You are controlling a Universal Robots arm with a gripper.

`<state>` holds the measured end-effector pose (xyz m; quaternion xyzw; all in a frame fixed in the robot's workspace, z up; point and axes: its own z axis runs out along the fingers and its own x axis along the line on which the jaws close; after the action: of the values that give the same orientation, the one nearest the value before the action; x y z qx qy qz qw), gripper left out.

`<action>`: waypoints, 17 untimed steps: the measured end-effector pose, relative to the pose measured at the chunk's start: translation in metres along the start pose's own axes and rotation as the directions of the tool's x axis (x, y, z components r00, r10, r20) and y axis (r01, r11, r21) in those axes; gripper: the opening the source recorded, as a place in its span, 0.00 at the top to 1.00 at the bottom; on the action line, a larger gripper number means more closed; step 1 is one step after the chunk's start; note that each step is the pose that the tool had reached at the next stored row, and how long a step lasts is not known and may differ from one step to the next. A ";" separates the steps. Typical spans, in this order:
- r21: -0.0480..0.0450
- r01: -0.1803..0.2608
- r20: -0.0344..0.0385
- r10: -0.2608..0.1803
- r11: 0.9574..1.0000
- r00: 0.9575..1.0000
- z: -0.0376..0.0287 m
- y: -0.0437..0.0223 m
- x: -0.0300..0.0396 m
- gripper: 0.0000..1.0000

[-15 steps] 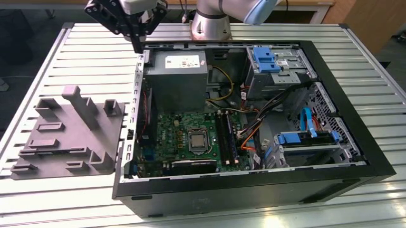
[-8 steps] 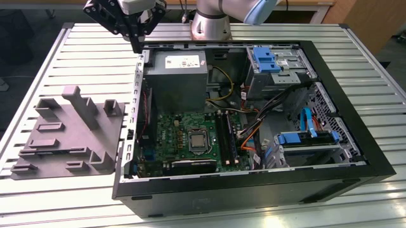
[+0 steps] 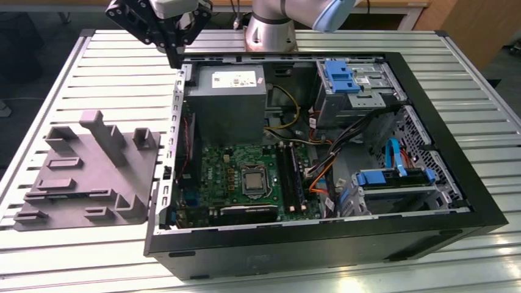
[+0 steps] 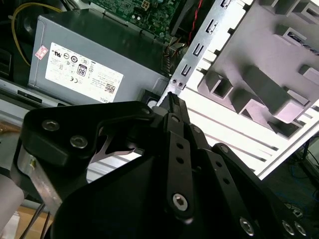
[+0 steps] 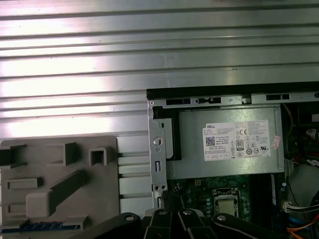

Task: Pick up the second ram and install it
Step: 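Reach for the second ram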

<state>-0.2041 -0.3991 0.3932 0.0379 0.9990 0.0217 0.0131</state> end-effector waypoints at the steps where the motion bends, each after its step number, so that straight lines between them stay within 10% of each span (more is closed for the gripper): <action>1: 0.000 0.000 0.000 0.000 1.000 1.000 0.0000 0.0000 0.0002 0.89; 17: 0.000 0.000 0.000 0.000 1.000 1.000 -0.0001 -0.0003 0.0041 0.89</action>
<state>-0.2082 -0.3991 0.3933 0.0379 0.9990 0.0217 0.0131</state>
